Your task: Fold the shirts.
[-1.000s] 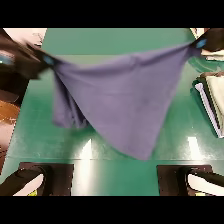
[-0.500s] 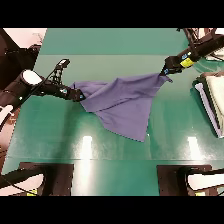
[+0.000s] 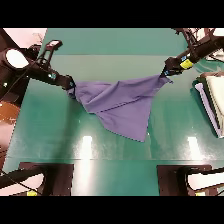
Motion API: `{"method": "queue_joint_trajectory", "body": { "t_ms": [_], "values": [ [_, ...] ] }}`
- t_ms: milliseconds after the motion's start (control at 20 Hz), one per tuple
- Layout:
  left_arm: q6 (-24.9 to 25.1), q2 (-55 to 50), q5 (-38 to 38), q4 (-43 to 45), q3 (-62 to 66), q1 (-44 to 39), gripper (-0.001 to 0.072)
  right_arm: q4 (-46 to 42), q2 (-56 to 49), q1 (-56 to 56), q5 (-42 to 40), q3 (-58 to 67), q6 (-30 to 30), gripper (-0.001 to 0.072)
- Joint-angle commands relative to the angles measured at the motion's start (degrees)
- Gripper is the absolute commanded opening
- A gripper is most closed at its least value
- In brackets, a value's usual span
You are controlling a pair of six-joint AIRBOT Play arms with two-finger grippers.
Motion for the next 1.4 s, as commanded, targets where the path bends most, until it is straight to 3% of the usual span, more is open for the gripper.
{"method": "queue_joint_trajectory", "body": {
  "t_ms": [0,200,650,700,750,800,950,1150,1350],
  "values": [
    [-5.1,-4.0,3.3,-0.3,-1.4,5.9,0.0612,0.0,0.0,0.0,0.0,0.0,-0.1,0.0016],
    [-4.1,-12.9,3.5,-13.6,-4.4,11.5,0.0613,0.0,0.0,0.0,-0.2,0.0,-0.1,0.0016],
    [-3.8,-18.8,11.9,-17.4,-4.4,7.8,0.0598,0.0,0.0,-0.1,-0.5,0.0,-0.1,0.0016],
    [-4.3,-18.8,12.9,-17.8,-4.3,7.6,0.0366,0.0,0.0,0.0,-0.6,0.0,-0.1,0.0016],
    [-4.4,-18.8,12.8,-18.4,-3.9,7.6,0.0083,-0.1,0.1,-0.1,-0.6,0.0,-0.1,0.0016],
    [-4.5,-18.8,12.1,-18.4,-3.0,7.8,0.0033,-0.4,0.4,-0.3,-0.7,0.0,-0.2,0.0016],
    [-4.3,-16.7,6.1,-17.0,4.0,8.6,0.0028,-3.6,4.2,-2.2,-2.2,0.0,-0.2,0.0016],
    [-3.2,-4.7,6.2,-11.0,15.9,8.6,0.0028,-4.4,13.6,-8.6,-7.3,0.0,-0.2,0.0016],
    [0.1,9.0,6.2,-11.0,27.1,8.6,0.0028,-4.3,23.6,-13.5,-15.4,0.0,-0.2,0.0016]
  ]
}}
